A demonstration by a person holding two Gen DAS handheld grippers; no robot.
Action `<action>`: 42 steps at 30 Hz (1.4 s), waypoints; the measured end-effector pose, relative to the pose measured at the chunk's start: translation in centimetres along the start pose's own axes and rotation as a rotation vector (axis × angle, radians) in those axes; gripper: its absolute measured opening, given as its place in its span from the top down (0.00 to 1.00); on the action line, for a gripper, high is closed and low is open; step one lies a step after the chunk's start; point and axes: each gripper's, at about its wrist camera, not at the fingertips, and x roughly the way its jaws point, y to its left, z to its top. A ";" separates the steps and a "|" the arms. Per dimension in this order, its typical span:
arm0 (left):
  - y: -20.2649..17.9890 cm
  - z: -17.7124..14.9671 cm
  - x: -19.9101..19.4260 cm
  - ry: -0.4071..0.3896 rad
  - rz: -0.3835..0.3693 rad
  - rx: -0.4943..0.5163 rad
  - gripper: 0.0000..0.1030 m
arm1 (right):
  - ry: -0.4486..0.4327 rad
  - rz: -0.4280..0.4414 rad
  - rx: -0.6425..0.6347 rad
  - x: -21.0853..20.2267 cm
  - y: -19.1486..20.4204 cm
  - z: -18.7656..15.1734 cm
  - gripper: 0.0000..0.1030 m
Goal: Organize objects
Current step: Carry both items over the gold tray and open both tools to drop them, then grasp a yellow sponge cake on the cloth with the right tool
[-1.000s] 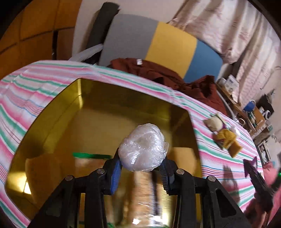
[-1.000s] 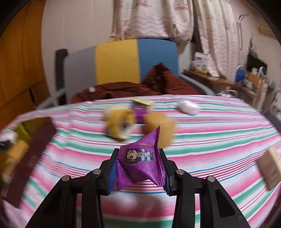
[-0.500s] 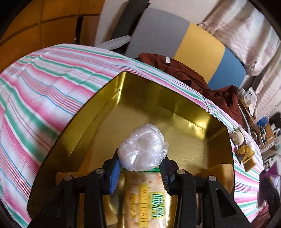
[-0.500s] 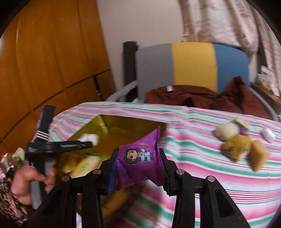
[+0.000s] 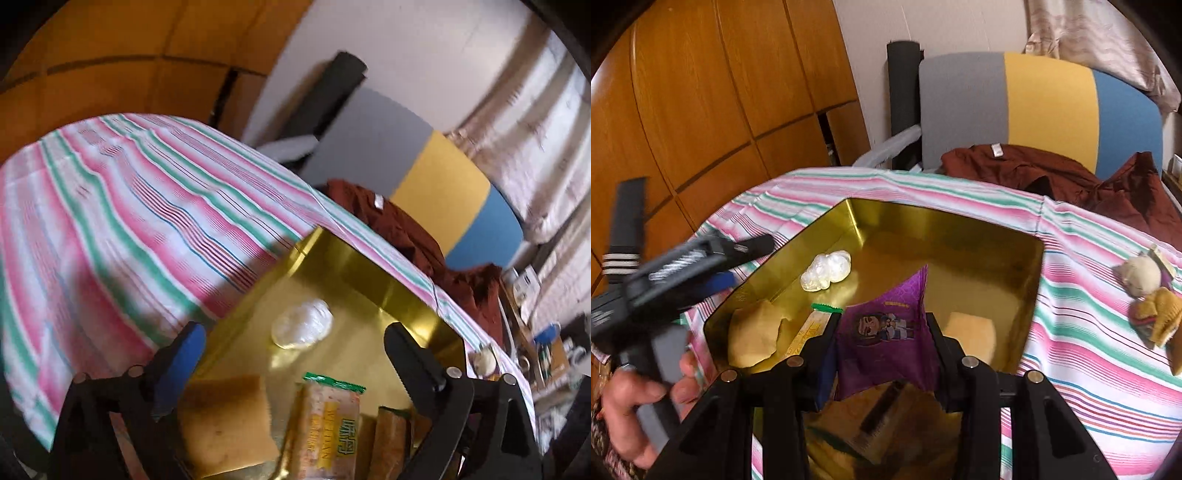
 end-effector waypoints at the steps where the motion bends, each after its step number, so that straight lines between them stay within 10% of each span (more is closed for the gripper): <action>1: 0.3 0.2 -0.3 -0.009 0.006 -0.004 0.02 | 0.010 0.000 -0.005 0.5 0.3 0.2 0.60; 8: 1.4 0.3 -0.5 0.022 0.016 -0.037 0.01 | 0.113 -0.046 -0.033 4.6 1.4 0.7 0.57; 21: -0.3 -1.3 -0.5 0.049 -0.003 0.001 0.01 | -0.017 -0.082 0.036 -0.8 -0.7 0.2 0.52; 42: -11.1 -9.2 -2.8 0.149 -0.274 0.389 0.01 | -0.006 -0.318 0.321 -6.8 -14.9 -7.9 0.52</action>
